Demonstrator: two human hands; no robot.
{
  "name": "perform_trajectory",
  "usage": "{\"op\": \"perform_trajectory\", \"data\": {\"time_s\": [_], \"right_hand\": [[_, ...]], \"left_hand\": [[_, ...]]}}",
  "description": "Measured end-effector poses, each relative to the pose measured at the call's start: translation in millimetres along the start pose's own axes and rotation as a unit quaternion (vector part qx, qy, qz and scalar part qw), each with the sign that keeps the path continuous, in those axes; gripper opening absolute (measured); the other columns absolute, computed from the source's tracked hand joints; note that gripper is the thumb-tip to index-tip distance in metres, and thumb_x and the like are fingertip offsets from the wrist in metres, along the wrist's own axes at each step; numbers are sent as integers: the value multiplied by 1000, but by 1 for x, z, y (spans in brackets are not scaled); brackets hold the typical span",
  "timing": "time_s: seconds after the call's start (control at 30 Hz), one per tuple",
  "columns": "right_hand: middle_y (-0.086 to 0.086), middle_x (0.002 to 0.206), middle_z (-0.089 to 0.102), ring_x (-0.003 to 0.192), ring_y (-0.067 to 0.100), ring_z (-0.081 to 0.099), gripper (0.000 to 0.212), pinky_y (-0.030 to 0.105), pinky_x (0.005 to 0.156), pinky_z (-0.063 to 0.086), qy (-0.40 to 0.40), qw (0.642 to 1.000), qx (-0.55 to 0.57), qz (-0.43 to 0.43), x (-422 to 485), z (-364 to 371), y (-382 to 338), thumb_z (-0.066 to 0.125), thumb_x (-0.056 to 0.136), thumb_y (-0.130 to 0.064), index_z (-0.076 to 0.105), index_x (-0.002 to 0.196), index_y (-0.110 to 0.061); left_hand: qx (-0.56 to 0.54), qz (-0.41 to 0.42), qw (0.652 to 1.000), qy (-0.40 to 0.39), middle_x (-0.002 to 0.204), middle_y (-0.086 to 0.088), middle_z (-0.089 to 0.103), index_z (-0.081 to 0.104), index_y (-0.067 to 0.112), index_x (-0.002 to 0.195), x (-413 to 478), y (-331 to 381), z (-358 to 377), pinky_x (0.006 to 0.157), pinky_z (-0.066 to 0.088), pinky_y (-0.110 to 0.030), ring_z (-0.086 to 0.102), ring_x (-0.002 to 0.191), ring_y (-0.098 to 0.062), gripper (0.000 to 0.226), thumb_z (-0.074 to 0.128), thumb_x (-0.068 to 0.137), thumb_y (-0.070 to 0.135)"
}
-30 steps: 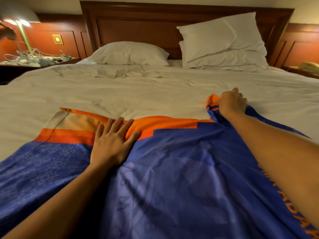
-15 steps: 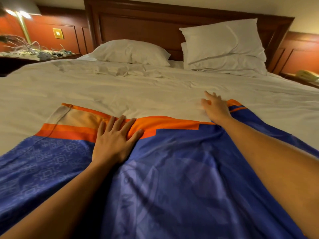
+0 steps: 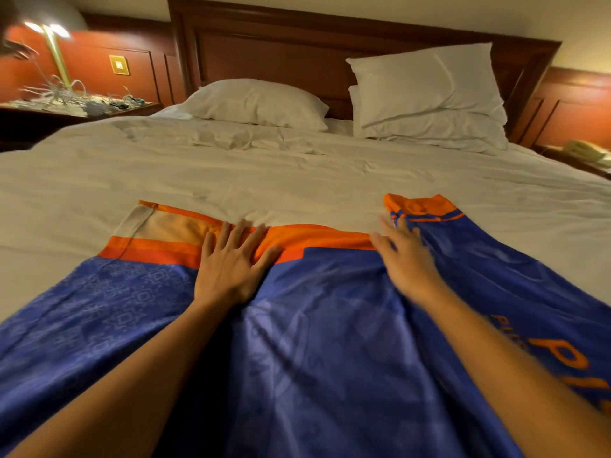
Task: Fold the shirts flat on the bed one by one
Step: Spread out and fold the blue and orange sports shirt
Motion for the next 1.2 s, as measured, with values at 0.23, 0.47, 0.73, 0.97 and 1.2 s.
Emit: {"op": "perform_trajectory", "data": {"time_s": [0.23, 0.47, 0.73, 0.97, 1.2], "right_hand": [[-10, 167, -1, 153, 27, -4, 69, 52, 122, -1, -93, 985, -145, 22, -104, 35, -31, 9, 86, -77, 2, 151, -56], [-12, 166, -7, 153, 27, -7, 78, 53, 120, -3, -66, 978, -195, 38, -91, 49, -19, -9, 72, -88, -14, 145, -61], [-4, 167, -9, 153, 27, -9, 76, 56, 121, -5, -101, 968, -219, 73, -79, 54, -29, 3, 89, -78, -9, 155, -43], [-2, 167, -7, 153, 24, -9, 73, 51, 121, -9, -152, 964, -217, 23, -189, 24, -46, 9, 96, -71, -2, 158, -35], [-7, 167, -2, 154, 19, -3, 71, 44, 122, -3, -151, 964, -219, -6, -333, -41, -20, 20, 96, -69, 4, 158, -38]], "left_hand": [[-22, 77, 995, -54, 163, 11, 24, 32, 47, 151, -46, -25, -38, 124, 8, -41, 17, 152, -13, 76, 14, 87, 82], [87, -1, 983, -162, 165, 9, -14, -3, 50, 154, -7, -163, -55, 124, -2, -46, -19, 150, -11, 101, -9, 65, 97], [150, -78, 973, -158, 167, -9, 10, 33, 32, 152, -3, -119, -69, 117, -8, -64, -1, 153, -36, 59, 19, 102, 60], [-53, 23, 988, -143, 167, 7, 1, 4, 43, 157, -209, -4, -79, 122, -8, -47, -4, 154, -23, 79, 1, 84, 76], [15, 82, 973, -216, 164, 9, -14, -16, 41, 150, -303, -5, -116, 122, -2, -45, -8, 154, -21, 69, 4, 93, 74]]}}
Point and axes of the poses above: each hand's wrist, its own x-axis towards the middle knuckle, its own z-axis out of the palm, y = z × x, the point moved 4 cm from there along x, towards the middle knuckle
